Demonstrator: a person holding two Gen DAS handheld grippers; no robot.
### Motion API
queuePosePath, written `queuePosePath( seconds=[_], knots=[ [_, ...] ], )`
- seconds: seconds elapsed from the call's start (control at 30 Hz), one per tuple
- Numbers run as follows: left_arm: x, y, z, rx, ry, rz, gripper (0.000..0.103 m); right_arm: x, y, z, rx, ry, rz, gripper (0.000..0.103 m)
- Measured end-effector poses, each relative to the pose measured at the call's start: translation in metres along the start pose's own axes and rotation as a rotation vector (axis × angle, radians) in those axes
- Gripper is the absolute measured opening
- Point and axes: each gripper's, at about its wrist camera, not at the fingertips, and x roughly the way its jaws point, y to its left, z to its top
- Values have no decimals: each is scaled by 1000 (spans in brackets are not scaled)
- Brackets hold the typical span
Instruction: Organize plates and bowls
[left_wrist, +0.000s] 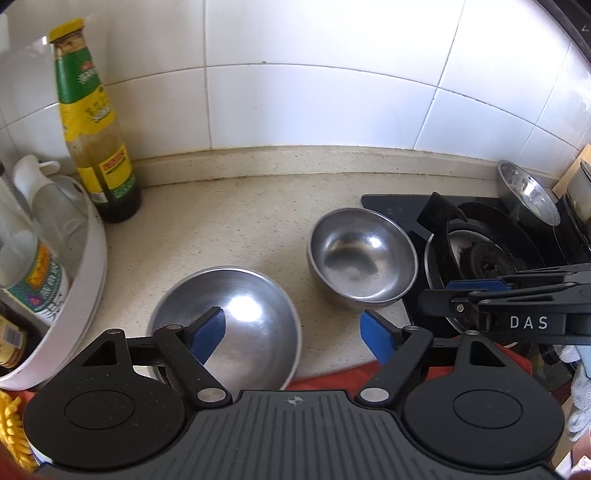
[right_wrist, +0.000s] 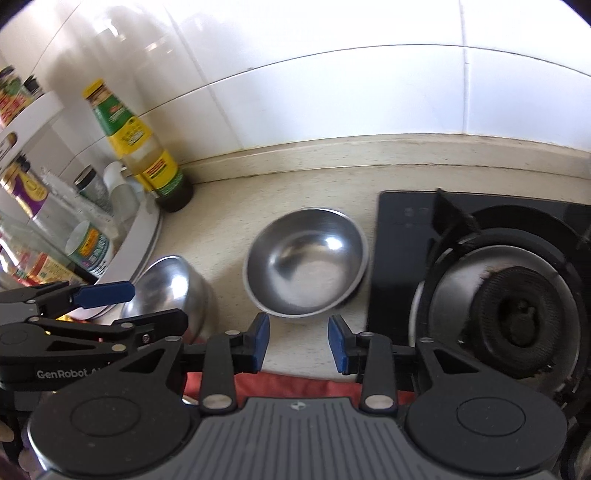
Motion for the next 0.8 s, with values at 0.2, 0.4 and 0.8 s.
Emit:
queuePosePath(
  seconds=[0.2,0.4,0.8],
  knots=[
    [12,-8,9,2,12,-9,86,1,-16,4,31,-1,-18,35],
    [23,-12,21,7,16,-4,86,7,-24,11,47,-4,-19,35],
    [66,-16,49,25,47,0,86,36,-40,23,109,18,-8,35]
  ],
)
